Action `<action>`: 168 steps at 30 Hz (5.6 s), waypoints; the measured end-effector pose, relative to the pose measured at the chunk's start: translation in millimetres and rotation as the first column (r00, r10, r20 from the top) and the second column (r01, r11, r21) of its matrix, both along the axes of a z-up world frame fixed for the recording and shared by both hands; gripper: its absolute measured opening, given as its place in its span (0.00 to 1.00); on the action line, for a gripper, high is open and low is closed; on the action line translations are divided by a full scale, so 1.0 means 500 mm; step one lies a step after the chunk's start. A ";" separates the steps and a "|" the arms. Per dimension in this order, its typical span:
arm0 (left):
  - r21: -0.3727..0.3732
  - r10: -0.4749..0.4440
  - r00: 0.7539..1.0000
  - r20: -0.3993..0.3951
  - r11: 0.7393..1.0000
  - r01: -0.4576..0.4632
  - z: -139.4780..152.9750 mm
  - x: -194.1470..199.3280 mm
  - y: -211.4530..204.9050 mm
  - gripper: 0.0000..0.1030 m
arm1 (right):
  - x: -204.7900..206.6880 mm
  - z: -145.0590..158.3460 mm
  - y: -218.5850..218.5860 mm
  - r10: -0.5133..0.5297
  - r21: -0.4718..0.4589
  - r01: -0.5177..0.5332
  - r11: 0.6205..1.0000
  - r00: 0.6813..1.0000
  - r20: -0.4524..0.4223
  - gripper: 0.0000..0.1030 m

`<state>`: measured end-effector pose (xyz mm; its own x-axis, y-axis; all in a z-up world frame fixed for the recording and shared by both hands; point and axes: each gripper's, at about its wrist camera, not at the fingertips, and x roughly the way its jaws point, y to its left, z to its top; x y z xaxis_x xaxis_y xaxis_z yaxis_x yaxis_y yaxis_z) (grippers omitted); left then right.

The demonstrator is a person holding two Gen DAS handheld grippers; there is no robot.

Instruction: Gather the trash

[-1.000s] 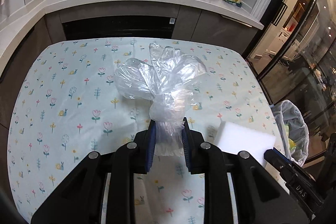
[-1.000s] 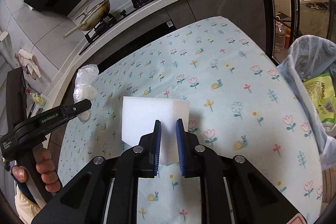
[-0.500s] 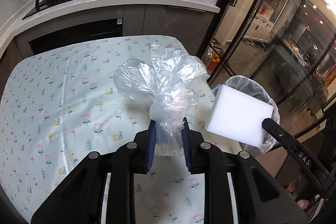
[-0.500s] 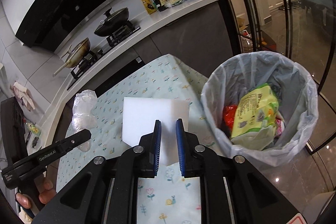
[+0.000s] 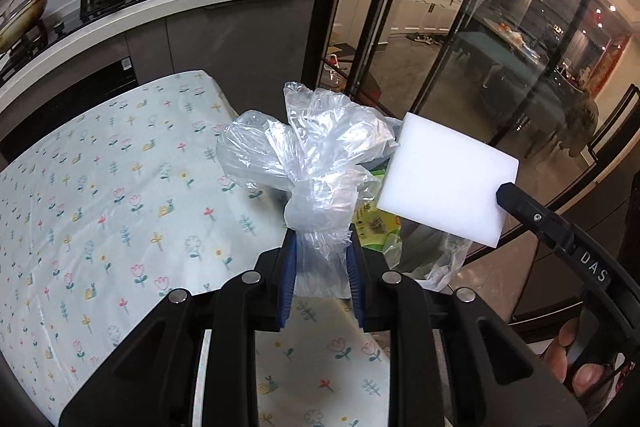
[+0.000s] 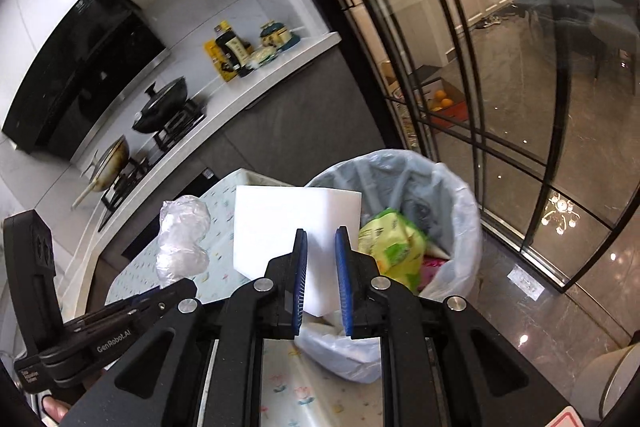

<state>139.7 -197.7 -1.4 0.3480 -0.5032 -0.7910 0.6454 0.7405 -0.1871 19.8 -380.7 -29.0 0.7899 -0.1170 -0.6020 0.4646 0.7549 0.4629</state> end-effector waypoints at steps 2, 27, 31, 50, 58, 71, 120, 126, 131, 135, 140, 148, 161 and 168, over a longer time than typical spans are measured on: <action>0.006 -0.016 1.000 -0.008 1.000 0.017 -0.009 0.001 -0.027 0.22 | -0.006 -0.001 -0.017 -0.012 0.001 0.012 1.000 1.000 0.001 0.13; -0.026 -0.014 1.000 0.007 1.000 0.014 0.002 0.037 -0.076 0.60 | 0.000 -0.025 -0.087 -0.059 0.032 0.059 0.998 0.998 0.001 0.13; -0.036 0.012 1.000 0.007 0.999 -0.012 0.007 0.048 -0.056 0.60 | 0.010 -0.029 -0.083 -0.054 0.038 0.054 0.998 0.999 -0.004 0.14; -0.019 0.078 0.995 0.056 0.997 -0.077 0.013 0.031 -0.004 0.77 | 0.037 -0.004 -0.020 -0.024 -0.043 0.022 0.999 0.999 -0.046 0.47; -0.004 0.129 0.987 0.092 0.992 -0.129 0.022 0.006 0.037 0.85 | 0.029 0.016 0.029 0.006 -0.092 -0.012 0.996 0.998 -0.063 0.55; 0.026 0.169 0.978 0.123 0.985 -0.173 0.020 -0.032 0.113 0.89 | -0.005 0.035 0.119 0.051 -0.179 -0.070 0.981 0.993 -0.106 0.66; 0.112 0.221 0.963 0.152 0.965 -0.239 -0.057 -0.136 0.257 0.92 | -0.080 -0.037 0.254 0.096 -0.246 -0.174 0.954 0.950 -0.297 0.87; 0.116 0.224 0.961 0.162 0.963 -0.244 -0.061 -0.140 0.253 0.92 | -0.078 -0.042 0.253 0.086 -0.248 -0.165 0.955 0.950 -0.301 0.87; 0.122 0.226 0.959 0.172 0.961 -0.248 -0.066 -0.143 0.243 0.92 | -0.073 -0.040 0.250 0.079 -0.261 -0.161 0.952 0.951 -0.298 0.87; 0.129 0.224 0.958 0.178 0.960 -0.249 -0.068 -0.144 0.234 0.92 | -0.072 -0.038 0.244 0.067 -0.273 -0.151 0.950 0.953 -0.294 0.87; 0.131 0.213 0.961 0.177 0.963 -0.237 -0.070 -0.144 0.216 0.92 | -0.073 -0.042 0.234 0.055 -0.278 -0.141 0.950 0.954 -0.294 0.87; 0.132 0.204 0.963 0.178 0.965 -0.229 -0.071 -0.149 0.190 0.92 | -0.076 -0.043 0.218 0.045 -0.287 -0.132 0.949 0.956 -0.291 0.87; 0.128 0.203 0.965 0.167 0.966 -0.226 -0.069 -0.150 0.164 0.92 | -0.076 -0.046 0.209 0.042 -0.296 -0.132 0.946 0.955 -0.292 0.87; 0.127 0.201 0.967 0.159 0.967 -0.222 -0.071 -0.148 0.159 0.92 | -0.073 -0.050 0.201 0.041 -0.301 -0.135 0.944 0.953 -0.299 0.87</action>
